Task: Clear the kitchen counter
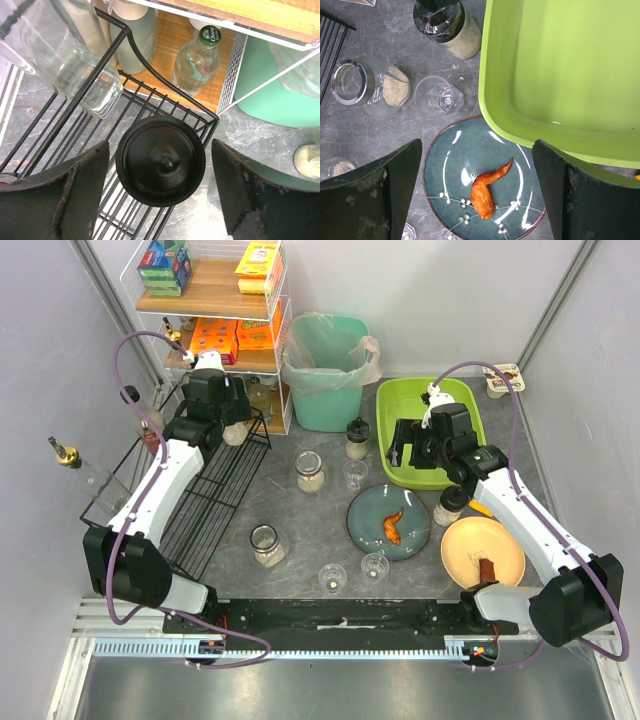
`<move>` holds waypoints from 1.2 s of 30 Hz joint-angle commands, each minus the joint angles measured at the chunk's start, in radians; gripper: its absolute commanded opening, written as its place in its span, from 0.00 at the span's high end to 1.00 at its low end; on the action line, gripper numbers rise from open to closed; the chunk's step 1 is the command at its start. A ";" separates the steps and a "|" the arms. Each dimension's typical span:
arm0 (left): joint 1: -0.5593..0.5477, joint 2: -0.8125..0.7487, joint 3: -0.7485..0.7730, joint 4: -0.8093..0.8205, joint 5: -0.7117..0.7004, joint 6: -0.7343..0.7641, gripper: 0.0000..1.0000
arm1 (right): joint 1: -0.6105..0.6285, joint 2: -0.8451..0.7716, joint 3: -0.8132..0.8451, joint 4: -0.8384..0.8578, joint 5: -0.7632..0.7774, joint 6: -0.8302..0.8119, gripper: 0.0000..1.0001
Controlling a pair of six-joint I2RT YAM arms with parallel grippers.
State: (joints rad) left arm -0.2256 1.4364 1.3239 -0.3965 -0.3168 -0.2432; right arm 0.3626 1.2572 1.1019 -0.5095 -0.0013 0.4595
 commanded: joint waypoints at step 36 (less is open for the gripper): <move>-0.354 -0.096 -0.080 0.146 0.455 -0.048 0.07 | -0.007 -0.113 -0.030 -0.026 0.034 0.028 0.02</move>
State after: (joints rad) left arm -0.5167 1.2575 1.2472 -0.4046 0.1421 -0.2436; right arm 0.3614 1.1900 1.0851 -0.5251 0.0082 0.4740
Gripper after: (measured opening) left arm 0.923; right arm 0.982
